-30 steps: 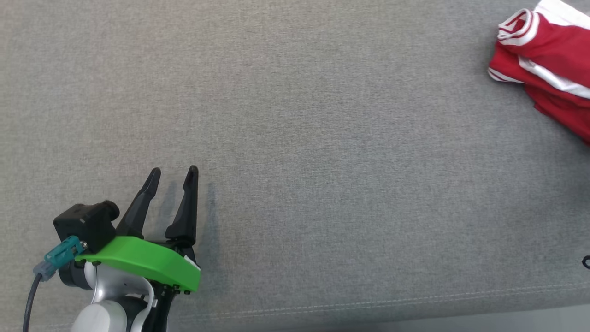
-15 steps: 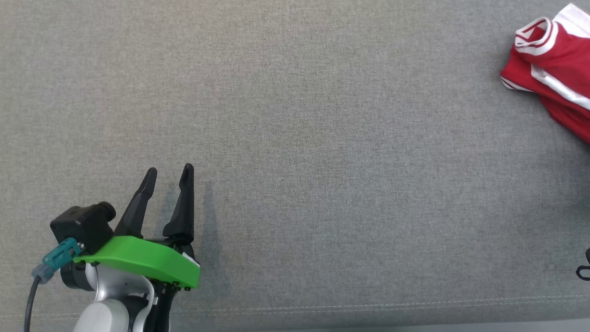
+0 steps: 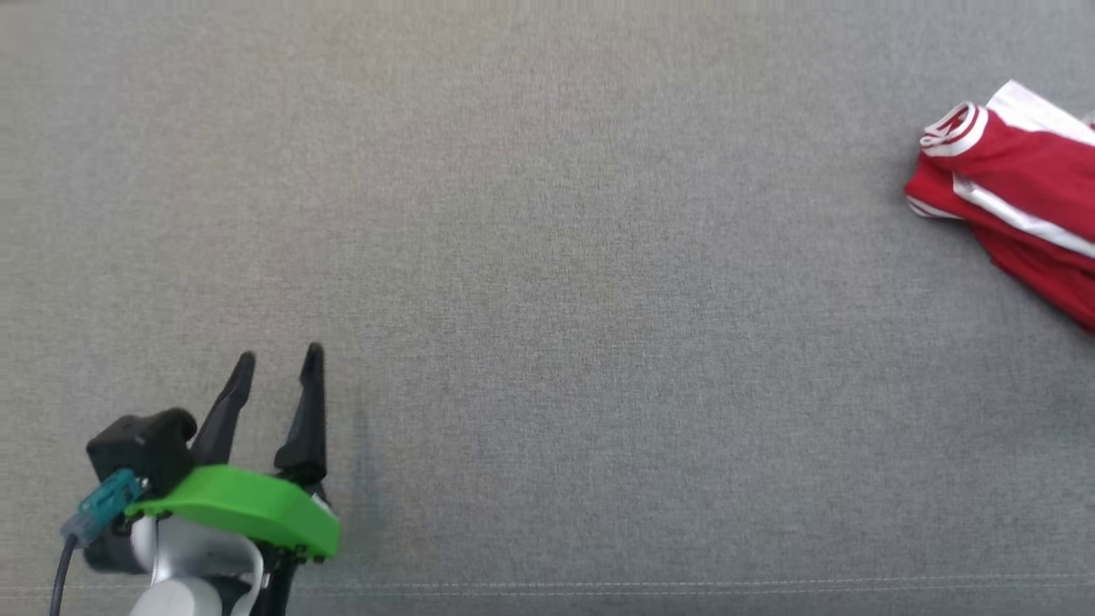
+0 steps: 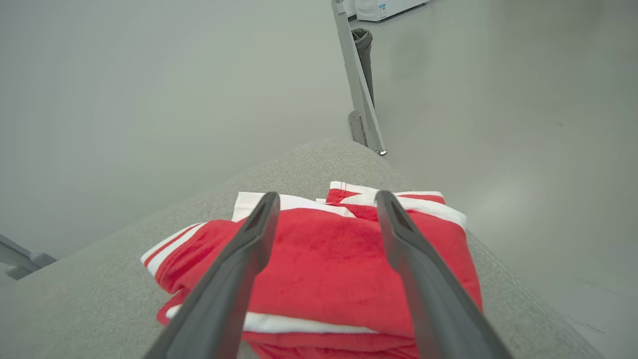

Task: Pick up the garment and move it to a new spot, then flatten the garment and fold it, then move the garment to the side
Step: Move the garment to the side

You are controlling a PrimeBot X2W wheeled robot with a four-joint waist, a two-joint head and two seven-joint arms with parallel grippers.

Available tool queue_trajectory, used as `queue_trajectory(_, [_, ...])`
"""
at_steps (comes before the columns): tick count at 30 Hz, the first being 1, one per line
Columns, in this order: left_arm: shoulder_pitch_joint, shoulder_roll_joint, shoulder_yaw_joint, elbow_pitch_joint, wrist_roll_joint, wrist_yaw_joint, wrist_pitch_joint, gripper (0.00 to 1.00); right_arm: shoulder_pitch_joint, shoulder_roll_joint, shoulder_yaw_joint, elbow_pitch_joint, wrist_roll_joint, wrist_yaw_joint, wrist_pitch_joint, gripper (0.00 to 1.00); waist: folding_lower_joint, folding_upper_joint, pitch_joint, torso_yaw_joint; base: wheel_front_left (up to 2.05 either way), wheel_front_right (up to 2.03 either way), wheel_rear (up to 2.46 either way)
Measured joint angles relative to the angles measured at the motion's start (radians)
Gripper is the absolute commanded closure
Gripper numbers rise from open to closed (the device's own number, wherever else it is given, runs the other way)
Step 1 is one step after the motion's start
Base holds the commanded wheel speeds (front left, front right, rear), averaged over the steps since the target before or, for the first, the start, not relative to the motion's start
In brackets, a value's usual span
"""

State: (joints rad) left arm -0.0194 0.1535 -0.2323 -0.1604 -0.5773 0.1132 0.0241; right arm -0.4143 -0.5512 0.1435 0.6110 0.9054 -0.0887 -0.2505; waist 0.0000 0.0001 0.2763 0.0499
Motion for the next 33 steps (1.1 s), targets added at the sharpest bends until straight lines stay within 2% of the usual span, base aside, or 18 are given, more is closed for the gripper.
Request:
queue_trajectory(7, [0.051, 0.054, 0.005, 0.049, 0.064, -0.009, -0.044, 0.0, 0.066, -0.006, 0.009, -0.096, -0.093, -0.003, -0.001, 0.0, 0.0, 0.0, -0.088, 0.01, 0.0, 0.0, 0.0])
queue_trajectory(14, [0.105, 0.092, -0.007, 0.09, 0.119, -0.017, -0.08, 0.0, 0.186, 0.052, 0.079, -0.156, -0.165, -0.01, -0.001, 0.0, 0.0, 0.0, -0.194, 0.018, 0.0, 0.0, 0.0])
queue_trajectory(17, [0.111, 0.091, -0.026, 0.091, 0.12, -0.026, -0.089, 0.0, 0.262, 0.069, 0.107, -0.16, -0.182, -0.016, -0.001, 0.0, 0.0, 0.0, -0.231, 0.022, 0.0, 0.0, 0.0])
queue_trajectory(21, [0.129, 0.09, -0.023, 0.09, 0.12, -0.027, -0.106, 0.0, 0.324, 0.07, 0.151, -0.185, -0.261, -0.02, -0.001, 0.0, 0.0, 0.0, -0.272, 0.03, 0.0, 0.0, 0.0])
queue_trajectory(33, [0.153, 0.084, -0.031, 0.113, 0.119, -0.043, -0.128, 0.0, 0.415, 0.106, 0.167, -0.279, -0.362, -0.035, -0.001, 0.0, 0.0, 0.0, -0.336, 0.068, 0.0, 0.0, 0.0])
